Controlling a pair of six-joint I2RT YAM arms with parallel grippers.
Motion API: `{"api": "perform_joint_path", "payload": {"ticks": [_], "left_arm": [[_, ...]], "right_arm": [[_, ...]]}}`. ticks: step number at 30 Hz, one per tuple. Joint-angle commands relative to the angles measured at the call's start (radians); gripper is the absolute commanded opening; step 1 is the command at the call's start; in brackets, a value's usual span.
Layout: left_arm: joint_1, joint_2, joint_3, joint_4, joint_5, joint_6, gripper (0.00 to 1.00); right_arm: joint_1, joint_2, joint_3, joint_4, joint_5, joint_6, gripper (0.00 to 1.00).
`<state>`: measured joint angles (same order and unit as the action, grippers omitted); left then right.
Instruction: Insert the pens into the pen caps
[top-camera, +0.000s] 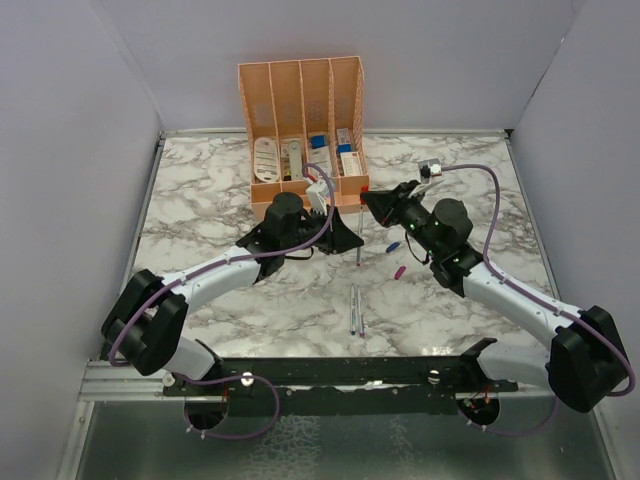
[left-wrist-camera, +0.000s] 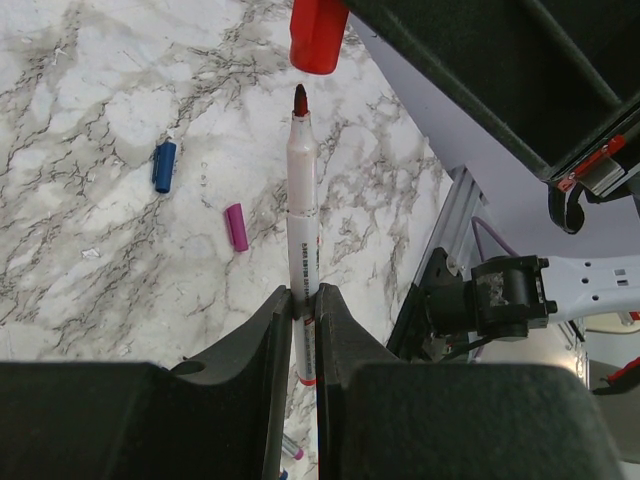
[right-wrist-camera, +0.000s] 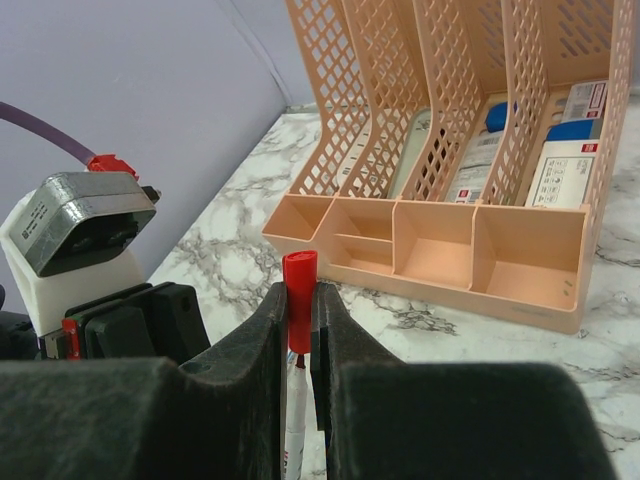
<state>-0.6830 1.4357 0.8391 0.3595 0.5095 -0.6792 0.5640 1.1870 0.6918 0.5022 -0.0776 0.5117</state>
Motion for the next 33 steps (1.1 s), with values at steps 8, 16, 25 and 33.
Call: {"api": "perform_joint_path", "payload": {"ticks": [8,16,25,33], "left_arm": [[-0.005,0.011,0.023,0.045,0.030,0.008,0.00],[-0.006,0.004,0.018,0.045,0.015,0.009,0.00],[-0.006,-0.010,0.006,0.046,-0.031,0.006,0.00],[-0.005,-0.018,0.005,0.045,-0.067,0.007,0.00]], "right_arm": [[0.007,0.021,-0.013,0.018,-0.034,0.001,0.01],[0.007,0.012,-0.020,-0.001,-0.034,-0.003,0.01],[0.008,-0.014,-0.019,-0.062,-0.067,0.005,0.01],[0.008,-0.029,-0.021,-0.128,-0.106,0.027,0.01]]}}
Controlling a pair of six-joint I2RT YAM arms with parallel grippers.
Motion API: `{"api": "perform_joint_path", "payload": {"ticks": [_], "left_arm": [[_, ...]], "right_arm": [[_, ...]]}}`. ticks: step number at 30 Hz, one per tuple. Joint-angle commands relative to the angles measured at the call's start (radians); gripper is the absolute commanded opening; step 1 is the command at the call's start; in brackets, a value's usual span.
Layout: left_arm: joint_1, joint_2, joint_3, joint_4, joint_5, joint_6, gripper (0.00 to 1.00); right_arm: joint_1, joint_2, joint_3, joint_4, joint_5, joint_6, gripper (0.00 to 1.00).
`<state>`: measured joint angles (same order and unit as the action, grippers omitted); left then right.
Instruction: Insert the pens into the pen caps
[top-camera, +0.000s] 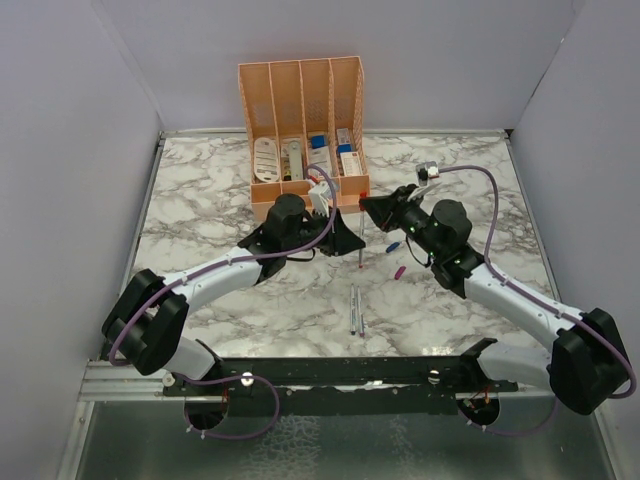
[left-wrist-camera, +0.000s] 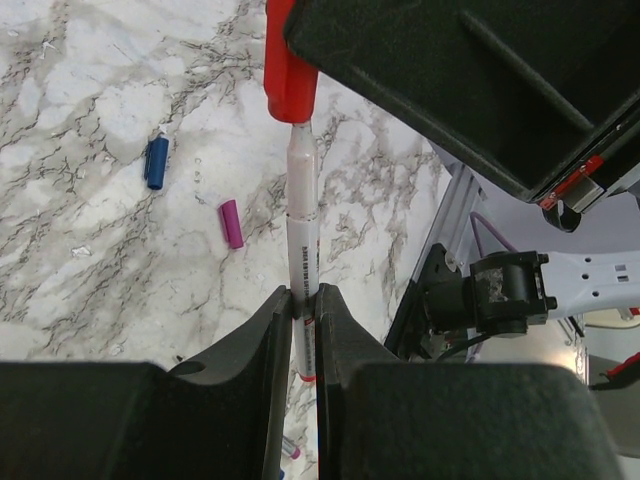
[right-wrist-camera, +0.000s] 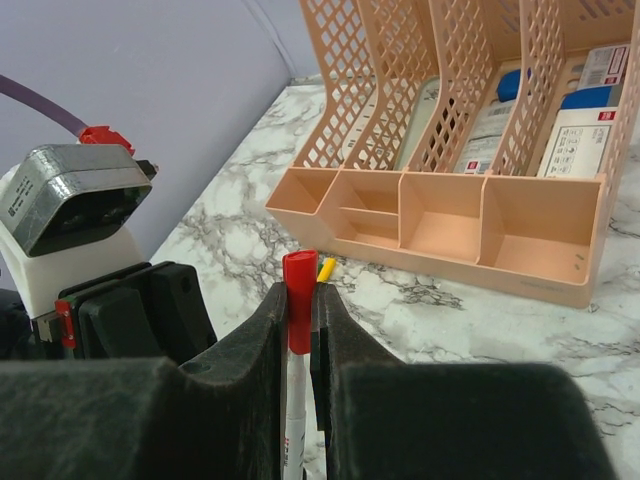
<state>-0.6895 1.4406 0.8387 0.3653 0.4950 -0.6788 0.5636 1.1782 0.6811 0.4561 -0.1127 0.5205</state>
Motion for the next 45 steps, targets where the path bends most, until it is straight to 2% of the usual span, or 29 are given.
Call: {"api": "perform_joint_path", "payload": {"ticks": [1,16,27,45], "left_arm": [[0.002,-0.024,0.006,0.040,-0.057,0.006,0.00],[0.002,-0.047,-0.005,0.040,-0.095,0.000,0.00],[0.017,-0.072,0.012,0.042,-0.213,-0.003,0.00],[0.063,-0.089,0.067,0.067,-0.286,0.023,0.00]], "right_arm": [[0.009,-0.021,-0.012,-0.086,-0.077,0.021,0.01],[0.014,-0.021,-0.002,-0.133,-0.094,0.005,0.01],[0.034,0.009,0.019,-0.229,-0.122,-0.041,0.01],[0.093,0.093,0.031,-0.343,-0.123,-0.072,0.01]]}}
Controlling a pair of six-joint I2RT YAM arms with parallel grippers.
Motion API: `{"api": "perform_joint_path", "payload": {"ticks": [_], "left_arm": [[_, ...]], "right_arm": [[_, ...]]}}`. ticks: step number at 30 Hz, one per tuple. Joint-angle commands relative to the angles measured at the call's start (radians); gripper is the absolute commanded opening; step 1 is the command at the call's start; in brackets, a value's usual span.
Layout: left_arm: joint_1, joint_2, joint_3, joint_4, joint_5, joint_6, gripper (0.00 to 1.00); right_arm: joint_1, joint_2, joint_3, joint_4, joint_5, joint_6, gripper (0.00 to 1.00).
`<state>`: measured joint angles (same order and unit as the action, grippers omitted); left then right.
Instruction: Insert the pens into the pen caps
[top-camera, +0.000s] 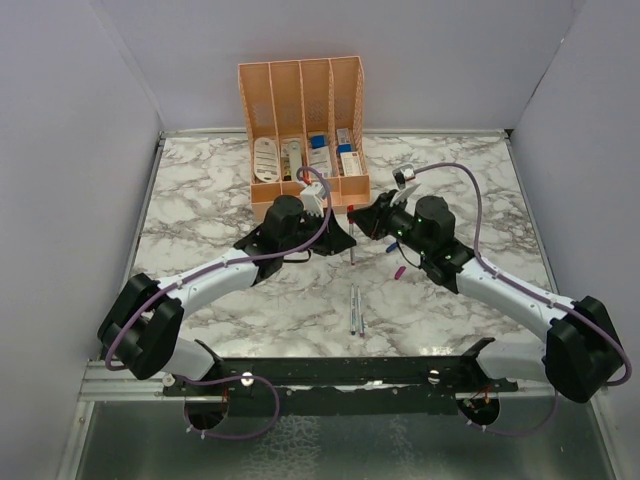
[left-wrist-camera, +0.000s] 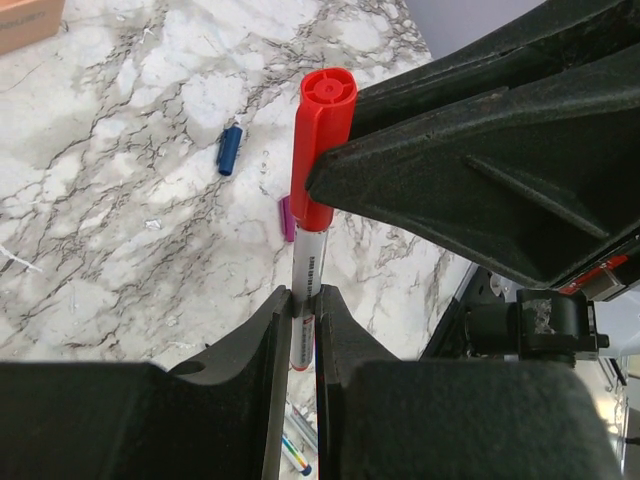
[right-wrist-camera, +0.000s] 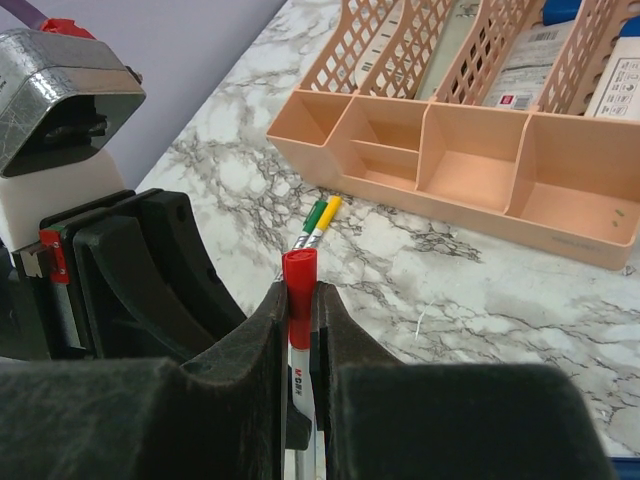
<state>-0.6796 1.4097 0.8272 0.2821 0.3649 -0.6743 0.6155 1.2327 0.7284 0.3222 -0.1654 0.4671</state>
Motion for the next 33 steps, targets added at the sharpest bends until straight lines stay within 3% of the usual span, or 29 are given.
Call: {"api": "perform_joint_path", "payload": {"ticks": [1,33], "left_arm": [[0.056,-0.060,0.079,0.150,-0.158,0.021,0.00],[0.120,-0.112,0.110,0.183,-0.138,0.025,0.00]], "right_arm": [[0.043,0.041,-0.017,-0.212,-0.069,-0.020,0.01],[0.123,0.156,0.014,-0.316,-0.015,-0.078,0.01]]}}
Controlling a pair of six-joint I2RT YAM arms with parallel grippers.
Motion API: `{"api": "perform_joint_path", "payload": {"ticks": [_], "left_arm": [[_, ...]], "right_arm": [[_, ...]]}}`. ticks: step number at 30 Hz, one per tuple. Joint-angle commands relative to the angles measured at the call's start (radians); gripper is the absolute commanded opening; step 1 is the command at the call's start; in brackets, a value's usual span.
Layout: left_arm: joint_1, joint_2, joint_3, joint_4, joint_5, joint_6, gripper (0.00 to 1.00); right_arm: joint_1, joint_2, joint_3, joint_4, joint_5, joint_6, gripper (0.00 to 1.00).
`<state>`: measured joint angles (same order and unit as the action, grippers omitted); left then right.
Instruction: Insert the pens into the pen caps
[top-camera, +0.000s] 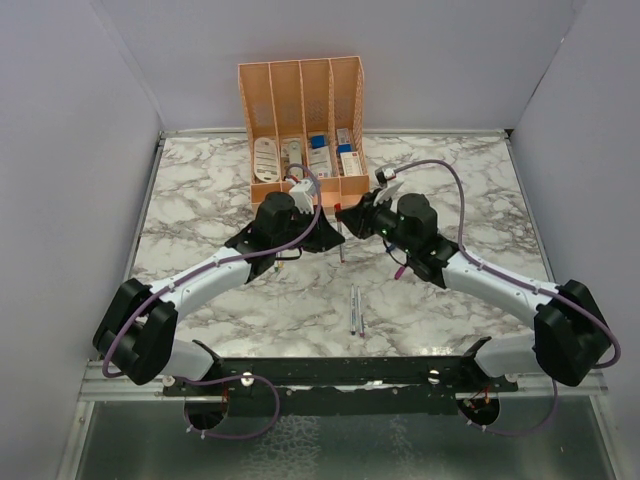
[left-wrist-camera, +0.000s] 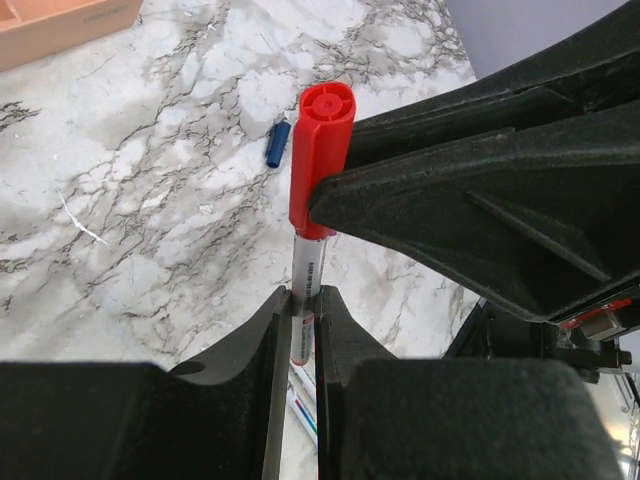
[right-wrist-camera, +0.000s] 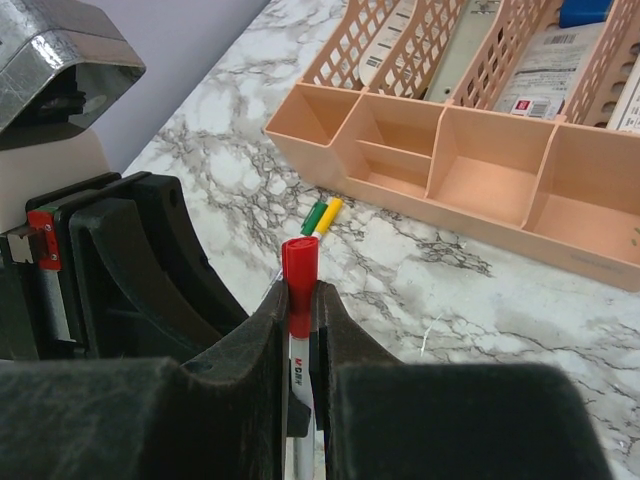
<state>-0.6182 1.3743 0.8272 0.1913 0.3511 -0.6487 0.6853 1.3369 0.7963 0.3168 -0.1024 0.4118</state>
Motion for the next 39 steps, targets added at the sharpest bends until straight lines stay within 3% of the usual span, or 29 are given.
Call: {"api": "perform_joint_path", "payload": {"ticks": [1,15,23,31,35,39], "left_arm": [[0.062,-0.078,0.109,0.273,-0.125,0.000,0.00],[0.077,-0.095,0.054,0.265,-0.107,-0.010,0.00],[0.078,-0.142,-0.005,0.193,-0.129,0.020,0.00],[0.078,-0.169,0.014,-0.129,-0.249,0.075,0.00],[0.078,-0.129,0.047,-0.320,-0.346,0.087,0.00],[0.078,-0.067,0.054,-0.412,-0.386,0.069,0.00]], "right_arm": [[0.055,0.054,-0.051,-0.314,-0.073,-0.024,0.01],[0.062,0.077,0.020,-0.361,-0.032,-0.004,0.01],[0.062,0.044,0.074,-0.428,0.107,-0.020,0.03],[0.062,0.034,0.119,-0.541,0.275,0.057,0.08],[0.061,0.024,0.127,-0.580,0.320,0.086,0.08],[0.062,0.012,0.140,-0.610,0.346,0.105,0.08]]}}
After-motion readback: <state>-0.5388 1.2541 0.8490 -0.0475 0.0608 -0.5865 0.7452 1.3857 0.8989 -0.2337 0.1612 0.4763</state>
